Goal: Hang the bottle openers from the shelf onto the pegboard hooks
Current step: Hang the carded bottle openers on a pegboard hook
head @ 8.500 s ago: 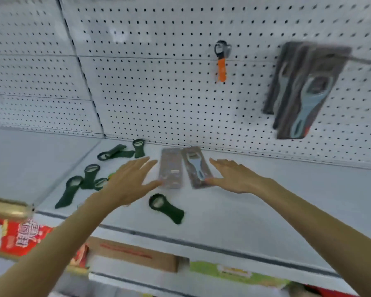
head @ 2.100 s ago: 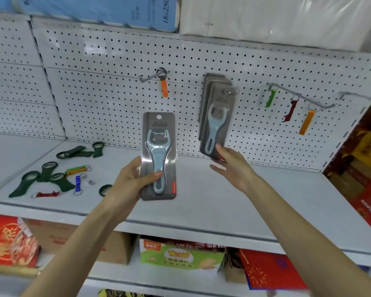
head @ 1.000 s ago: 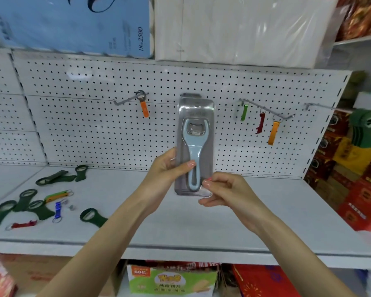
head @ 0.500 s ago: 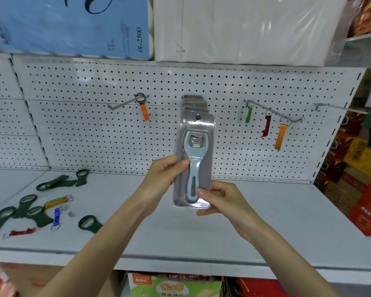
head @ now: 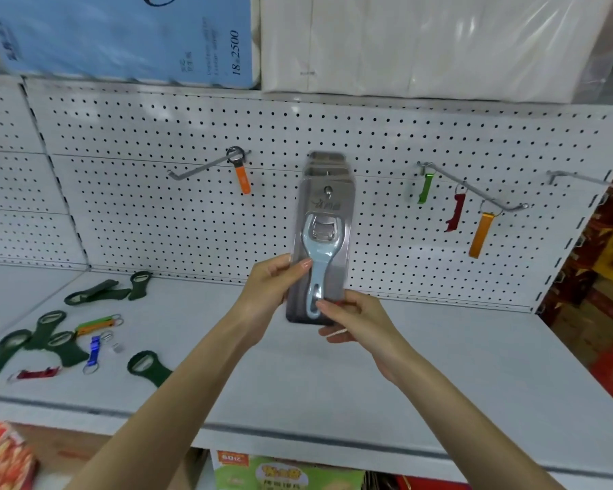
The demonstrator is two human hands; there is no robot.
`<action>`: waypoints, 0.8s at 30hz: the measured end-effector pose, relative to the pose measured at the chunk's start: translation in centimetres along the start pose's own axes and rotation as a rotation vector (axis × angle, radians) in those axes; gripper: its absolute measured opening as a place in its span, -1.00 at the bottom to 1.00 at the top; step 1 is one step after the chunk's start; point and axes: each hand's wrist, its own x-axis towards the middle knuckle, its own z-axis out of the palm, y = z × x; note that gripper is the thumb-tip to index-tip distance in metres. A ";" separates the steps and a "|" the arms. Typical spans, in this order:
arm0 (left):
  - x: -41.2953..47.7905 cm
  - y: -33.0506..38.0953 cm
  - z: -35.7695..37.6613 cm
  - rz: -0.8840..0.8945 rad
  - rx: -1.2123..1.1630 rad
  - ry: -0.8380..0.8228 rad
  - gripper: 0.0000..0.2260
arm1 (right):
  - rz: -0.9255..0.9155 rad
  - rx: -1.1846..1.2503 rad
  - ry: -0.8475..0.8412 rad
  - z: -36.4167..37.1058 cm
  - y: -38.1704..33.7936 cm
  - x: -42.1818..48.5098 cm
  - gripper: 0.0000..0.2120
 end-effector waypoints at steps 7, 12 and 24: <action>0.6 -0.4 0.2 -0.023 0.076 0.077 -0.80 | 0.059 -0.062 -0.023 -1.4 0.4 1.9 -0.78; 0.4 -0.2 0.5 -0.044 0.188 0.088 -0.78 | 0.072 -0.120 -0.049 -2.4 0.6 2.6 -0.71; -1.1 -3.2 -1.7 -0.163 0.652 0.066 -0.42 | 0.072 -0.873 -0.284 -4.8 3.2 4.2 -0.15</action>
